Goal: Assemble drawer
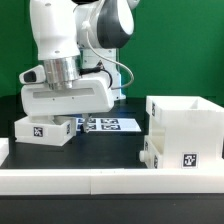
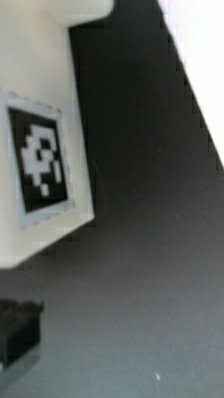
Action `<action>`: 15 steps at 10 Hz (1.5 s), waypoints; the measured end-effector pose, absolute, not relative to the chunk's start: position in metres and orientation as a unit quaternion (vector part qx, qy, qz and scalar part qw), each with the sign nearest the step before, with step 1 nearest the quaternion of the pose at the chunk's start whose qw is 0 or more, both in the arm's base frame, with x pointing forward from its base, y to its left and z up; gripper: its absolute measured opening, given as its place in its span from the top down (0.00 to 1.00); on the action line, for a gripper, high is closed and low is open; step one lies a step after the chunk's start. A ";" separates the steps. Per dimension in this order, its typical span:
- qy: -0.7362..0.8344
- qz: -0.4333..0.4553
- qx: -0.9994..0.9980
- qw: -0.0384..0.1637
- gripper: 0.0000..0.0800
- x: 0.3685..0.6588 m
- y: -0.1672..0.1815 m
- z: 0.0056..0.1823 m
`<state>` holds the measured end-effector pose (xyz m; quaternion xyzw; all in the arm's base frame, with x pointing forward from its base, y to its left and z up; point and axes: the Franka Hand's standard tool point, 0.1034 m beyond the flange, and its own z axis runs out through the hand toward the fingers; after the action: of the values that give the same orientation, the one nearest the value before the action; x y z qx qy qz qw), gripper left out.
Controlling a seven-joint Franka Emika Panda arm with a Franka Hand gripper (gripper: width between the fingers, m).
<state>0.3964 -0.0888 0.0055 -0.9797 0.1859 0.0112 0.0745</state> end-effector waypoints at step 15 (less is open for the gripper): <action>0.133 0.021 -0.984 0.115 0.94 0.470 -0.017 0.057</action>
Offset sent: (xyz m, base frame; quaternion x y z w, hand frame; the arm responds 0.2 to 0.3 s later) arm 0.0042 0.0061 0.0020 -0.0013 -0.0020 0.0055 1.0000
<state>0.4700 -0.0170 0.0572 -0.9842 0.1327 0.0215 0.1153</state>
